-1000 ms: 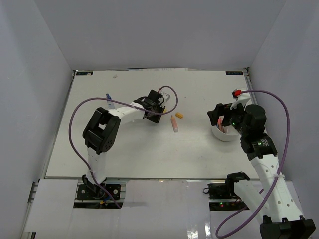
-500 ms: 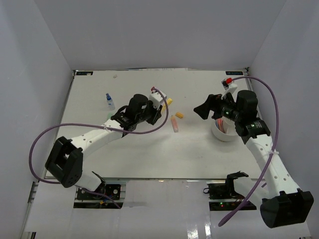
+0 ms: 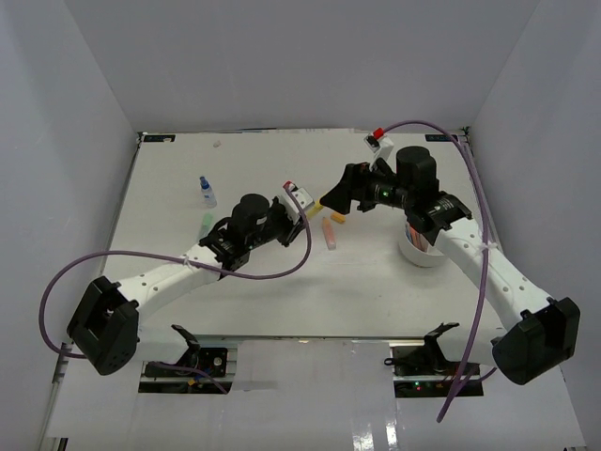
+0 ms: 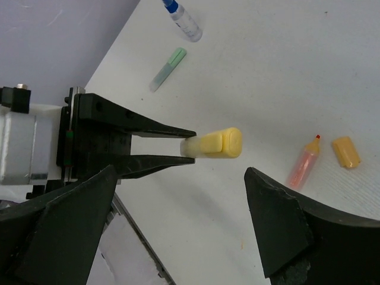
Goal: Sort the stationery into containers
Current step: Place the pen in the storage box.
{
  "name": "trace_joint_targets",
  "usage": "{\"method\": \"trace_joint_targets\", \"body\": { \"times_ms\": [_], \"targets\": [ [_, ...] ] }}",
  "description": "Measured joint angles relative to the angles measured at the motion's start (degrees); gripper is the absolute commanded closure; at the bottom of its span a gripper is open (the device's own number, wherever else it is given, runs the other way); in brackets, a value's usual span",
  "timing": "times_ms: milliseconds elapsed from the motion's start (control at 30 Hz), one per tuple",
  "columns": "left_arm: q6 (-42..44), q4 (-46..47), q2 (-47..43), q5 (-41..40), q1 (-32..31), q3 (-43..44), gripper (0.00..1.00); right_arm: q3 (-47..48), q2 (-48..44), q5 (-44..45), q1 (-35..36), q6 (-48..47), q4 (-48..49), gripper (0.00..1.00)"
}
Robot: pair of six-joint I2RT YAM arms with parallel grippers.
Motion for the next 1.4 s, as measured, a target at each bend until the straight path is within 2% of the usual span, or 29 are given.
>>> {"method": "trace_joint_targets", "body": {
  "times_ms": [267, 533, 567, 633, 667, 833, 900, 933, 1000, 1100, 1133, 1167, 1200, 1233, 1400],
  "targets": [
    [1.01, 3.54, -3.91, -0.59, -0.74, -1.79, 0.92, 1.44, 4.17, 2.51, 2.60, 1.16, 0.35, 0.00],
    [1.60, 4.66, -4.79, -0.90, -1.95, -2.45, 0.92, 2.21, 6.36, 2.84, 3.72, 2.03, 1.42, 0.32],
    [1.64, 4.76, -4.79, -0.90, -1.97, -2.47, 0.92, 2.29, 6.47, 2.69, 3.82, 2.14, 1.70, 0.40],
    [1.66, 4.85, -4.79, -0.92, -1.97, -2.47, 0.92, 2.56, 6.64, 2.49, 3.96, 2.38, 2.14, 0.48],
    [1.66, 4.85, -4.79, -0.96, -1.97, -2.47, 0.92, 2.69, 6.71, 2.45, 4.07, 2.58, 2.29, 0.56],
    [1.64, 5.03, -4.90, -1.42, -1.97, -2.71, 0.91, 2.73, 6.88, 2.43, 4.24, 3.15, 2.99, 0.76],
    [1.60, 5.22, -4.94, -1.44, -1.97, -2.97, 0.88, 2.73, 6.88, 2.16, 4.33, 3.26, 3.06, 0.88],
    [1.62, 5.22, -4.96, -1.49, -1.97, -3.06, 0.84, 2.73, 6.88, 2.25, 4.33, 3.26, 2.95, 0.92],
    [1.60, 5.20, -4.98, -1.53, -1.97, -3.08, 0.77, 2.73, 6.88, 2.54, 4.35, 3.04, 2.84, 0.92],
    [1.40, 5.25, -4.98, -1.55, -1.97, -3.08, 0.53, 2.73, 6.43, 3.52, 4.55, 2.69, 2.23, 0.92],
    [1.36, 5.25, -4.98, -1.60, -1.97, -3.08, 0.44, 2.71, 6.03, 4.07, 4.70, 2.29, 1.75, 0.92],
    [1.38, 5.18, -4.98, -1.88, -1.99, -3.08, 0.27, 2.64, 5.49, 5.44, 4.87, 1.64, 1.09, 0.92],
    [1.51, 5.16, -4.98, -2.14, -2.05, -3.08, 0.18, 2.62, 4.81, 6.78, 4.90, 1.03, 0.22, 0.92],
    [1.14, 5.09, -4.98, -2.47, -2.12, -3.08, 0.04, 2.62, 3.91, 8.61, 4.90, 0.35, -1.03, 0.92],
    [-0.26, 5.18, -4.98, -4.90, -2.23, -3.08, 0.02, 2.60, -2.05, 21.05, 4.09, -2.25, -9.49, 0.92]
  ]
}}
